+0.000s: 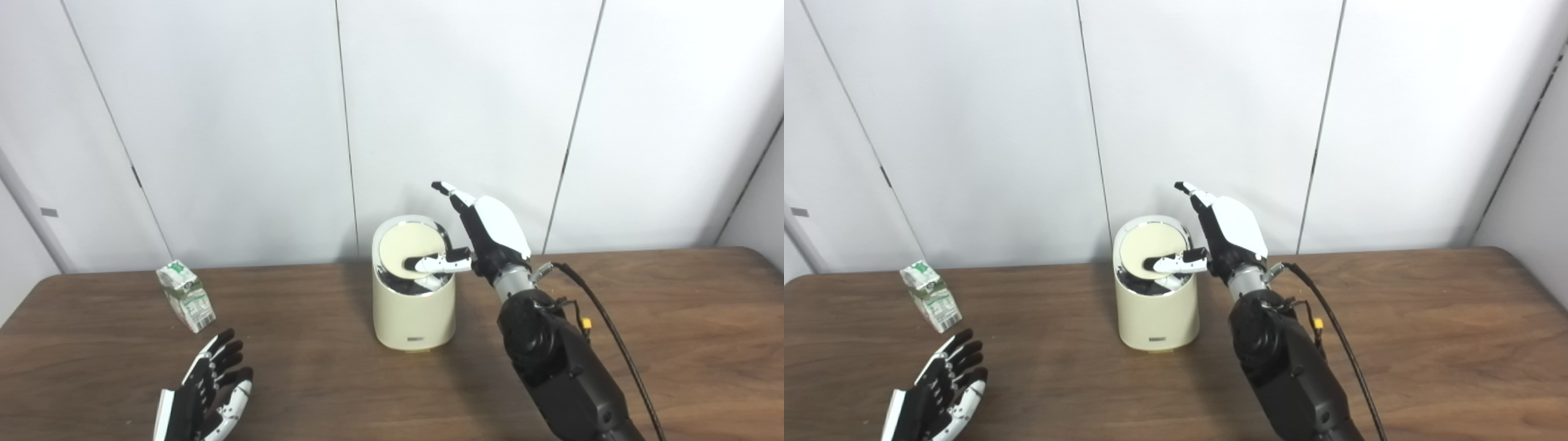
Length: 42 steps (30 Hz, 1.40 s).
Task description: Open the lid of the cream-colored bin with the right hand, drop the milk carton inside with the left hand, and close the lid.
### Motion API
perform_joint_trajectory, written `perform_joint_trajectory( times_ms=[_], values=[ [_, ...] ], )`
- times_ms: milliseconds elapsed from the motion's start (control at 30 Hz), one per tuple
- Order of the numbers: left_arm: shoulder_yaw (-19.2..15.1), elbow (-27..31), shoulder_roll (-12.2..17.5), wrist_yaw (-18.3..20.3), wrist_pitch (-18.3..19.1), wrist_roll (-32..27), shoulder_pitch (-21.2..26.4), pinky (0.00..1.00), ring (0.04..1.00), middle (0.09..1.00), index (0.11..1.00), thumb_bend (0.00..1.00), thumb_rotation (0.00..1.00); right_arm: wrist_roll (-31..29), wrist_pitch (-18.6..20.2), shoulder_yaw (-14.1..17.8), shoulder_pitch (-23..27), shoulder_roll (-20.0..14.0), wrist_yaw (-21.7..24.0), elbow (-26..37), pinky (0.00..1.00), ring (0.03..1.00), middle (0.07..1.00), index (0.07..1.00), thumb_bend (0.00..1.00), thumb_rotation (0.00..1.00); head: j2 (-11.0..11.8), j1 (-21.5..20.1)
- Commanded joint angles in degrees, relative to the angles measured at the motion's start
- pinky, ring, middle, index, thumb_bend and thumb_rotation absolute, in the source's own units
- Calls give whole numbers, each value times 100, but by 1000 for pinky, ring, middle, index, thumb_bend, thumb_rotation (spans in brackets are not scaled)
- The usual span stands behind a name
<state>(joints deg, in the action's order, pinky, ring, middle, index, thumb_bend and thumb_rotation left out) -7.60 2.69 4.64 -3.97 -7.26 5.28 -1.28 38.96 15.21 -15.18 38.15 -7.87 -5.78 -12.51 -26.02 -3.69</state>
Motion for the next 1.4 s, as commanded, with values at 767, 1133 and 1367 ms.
perform_joint_trajectory(
  times_ms=[767, 1133, 1367],
  values=[
    [21, -53, -12, -38, -68, -48, -149, 767, 822, 837, 901, 299, 272, -1196, -100, 789, 10, 318, 88, 593, 756, 846, 874, 867, 706, 517, -59, 21],
    [26, -67, -49, -88, -105, -1, -144, 763, 813, 826, 897, 301, 262, -3355, 1167, 2101, -53, 865, 843, 1733, 863, 917, 914, 879, 510, 685, -75, 28],
    [30, -79, -82, -114, -105, 10, -130, 757, 808, 823, 898, 303, 275, -3801, 1166, 2306, -417, 722, 861, 2189, 870, 906, 919, 890, 476, 811, -94, 76]
  ],
)
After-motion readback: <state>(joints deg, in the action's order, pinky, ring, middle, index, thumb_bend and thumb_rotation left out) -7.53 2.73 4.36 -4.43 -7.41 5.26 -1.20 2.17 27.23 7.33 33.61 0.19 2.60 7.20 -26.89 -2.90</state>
